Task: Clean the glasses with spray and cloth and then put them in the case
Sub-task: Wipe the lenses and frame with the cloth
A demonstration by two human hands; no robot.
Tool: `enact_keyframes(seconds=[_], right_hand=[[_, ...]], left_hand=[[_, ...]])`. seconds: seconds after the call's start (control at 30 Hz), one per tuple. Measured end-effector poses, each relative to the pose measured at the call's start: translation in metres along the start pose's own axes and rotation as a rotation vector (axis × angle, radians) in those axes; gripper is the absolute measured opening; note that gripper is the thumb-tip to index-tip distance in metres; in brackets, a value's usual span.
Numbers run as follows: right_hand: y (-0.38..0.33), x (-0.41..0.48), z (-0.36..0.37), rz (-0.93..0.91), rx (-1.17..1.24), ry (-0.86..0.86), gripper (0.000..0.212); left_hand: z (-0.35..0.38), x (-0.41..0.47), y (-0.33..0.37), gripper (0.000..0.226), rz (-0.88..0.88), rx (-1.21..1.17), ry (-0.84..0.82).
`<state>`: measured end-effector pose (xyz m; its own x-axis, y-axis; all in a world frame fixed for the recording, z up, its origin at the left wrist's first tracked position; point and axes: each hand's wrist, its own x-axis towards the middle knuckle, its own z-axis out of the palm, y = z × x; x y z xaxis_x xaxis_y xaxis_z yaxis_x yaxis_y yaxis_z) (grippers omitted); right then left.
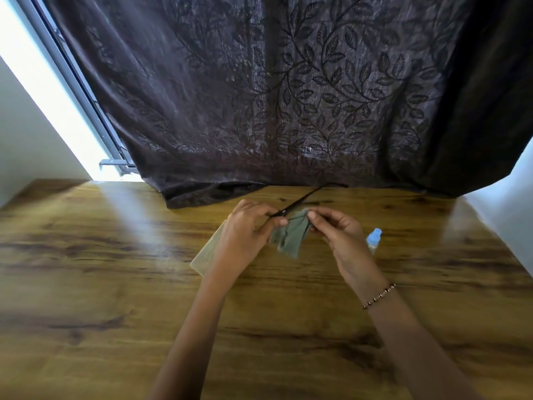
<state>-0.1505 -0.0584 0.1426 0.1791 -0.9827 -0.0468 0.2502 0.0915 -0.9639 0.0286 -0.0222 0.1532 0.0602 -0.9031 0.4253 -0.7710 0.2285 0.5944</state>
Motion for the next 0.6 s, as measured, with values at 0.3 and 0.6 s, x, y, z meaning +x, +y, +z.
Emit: enact_keyframes(seconds=[0.3,0.6], right_hand=[[-0.011,-0.005,0.002,-0.476,-0.422,0.063,0.014],[-0.005,0.006,0.013,-0.905,-1.112,-0.194,0.029]], left_hand=[[0.006,0.0,0.0,0.02,0.088,0.098,0.029],[0.005,-0.002,0.003,0.01,0.203,0.244,0.038]])
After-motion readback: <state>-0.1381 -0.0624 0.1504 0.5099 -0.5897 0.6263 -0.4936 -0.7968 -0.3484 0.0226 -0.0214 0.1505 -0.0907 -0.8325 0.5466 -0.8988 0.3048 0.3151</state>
